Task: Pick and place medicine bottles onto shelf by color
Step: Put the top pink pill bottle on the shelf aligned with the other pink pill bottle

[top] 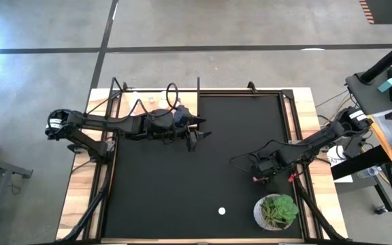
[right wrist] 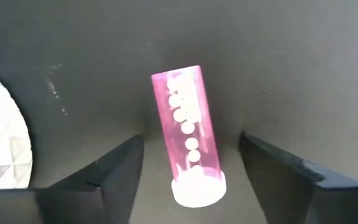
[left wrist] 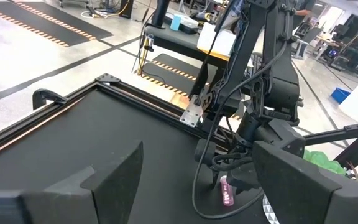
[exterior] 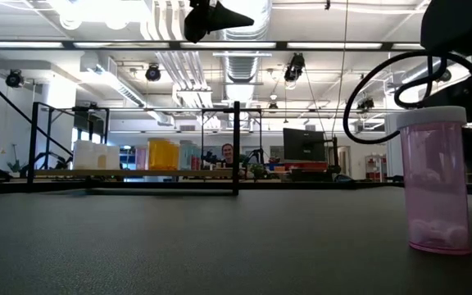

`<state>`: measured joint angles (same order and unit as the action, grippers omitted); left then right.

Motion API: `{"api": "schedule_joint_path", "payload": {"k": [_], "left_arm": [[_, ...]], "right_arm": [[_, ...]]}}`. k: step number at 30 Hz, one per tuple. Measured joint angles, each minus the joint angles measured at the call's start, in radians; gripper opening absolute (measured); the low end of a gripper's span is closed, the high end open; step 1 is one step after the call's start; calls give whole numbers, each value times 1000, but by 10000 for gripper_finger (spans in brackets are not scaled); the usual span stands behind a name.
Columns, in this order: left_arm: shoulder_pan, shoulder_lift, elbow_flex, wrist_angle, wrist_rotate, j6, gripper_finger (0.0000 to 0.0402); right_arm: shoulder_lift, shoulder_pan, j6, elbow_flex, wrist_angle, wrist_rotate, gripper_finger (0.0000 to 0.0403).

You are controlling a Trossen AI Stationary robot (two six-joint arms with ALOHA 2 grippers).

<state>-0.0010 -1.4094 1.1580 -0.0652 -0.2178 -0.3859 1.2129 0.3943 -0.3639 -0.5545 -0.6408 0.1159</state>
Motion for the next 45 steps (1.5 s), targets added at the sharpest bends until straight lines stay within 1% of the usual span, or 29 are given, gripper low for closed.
{"api": "schedule_joint_path", "payload": {"k": [3, 5, 12, 17, 19, 22, 26, 36, 40, 43, 45], "left_arm": [[0, 0, 0, -1, 0, 0, 286], [0, 0, 0, -1, 0, 0, 286], [0, 0, 0, -2, 3, 0, 286], [1, 0, 0, -20, 4, 1, 286], [0, 0, 0, -48, 10, 0, 286], [-1, 0, 0, -85, 28, 0, 286], [-1, 0, 0, -92, 31, 1, 286], [-1, 0, 0, -90, 33, 1, 286], [-1, 0, 0, -79, 34, 1, 286], [-1, 0, 0, -74, 34, 1, 286], [-1, 0, 0, -74, 34, 1, 286]], "right_arm": [[0, 0, -20, 0, -2, -12, 226], [0, 0, -28, 0, -3, -17, 215], [-4, 0, -32, -2, -10, -15, 205], [-8, 0, -40, -42, -42, 1, 202], [-7, 0, -46, -57, -45, -2, 193], [-7, 0, -48, -70, -47, -8, 170], [-5, 0, -46, -72, -47, -11, 144], [3, 0, -42, -66, -51, -12, 144], [28, 0, -32, -58, -58, -16, 144], [58, 0, -31, -58, -58, -48, 144], [73, 0, -30, -58, -56, -51, 143]]}}
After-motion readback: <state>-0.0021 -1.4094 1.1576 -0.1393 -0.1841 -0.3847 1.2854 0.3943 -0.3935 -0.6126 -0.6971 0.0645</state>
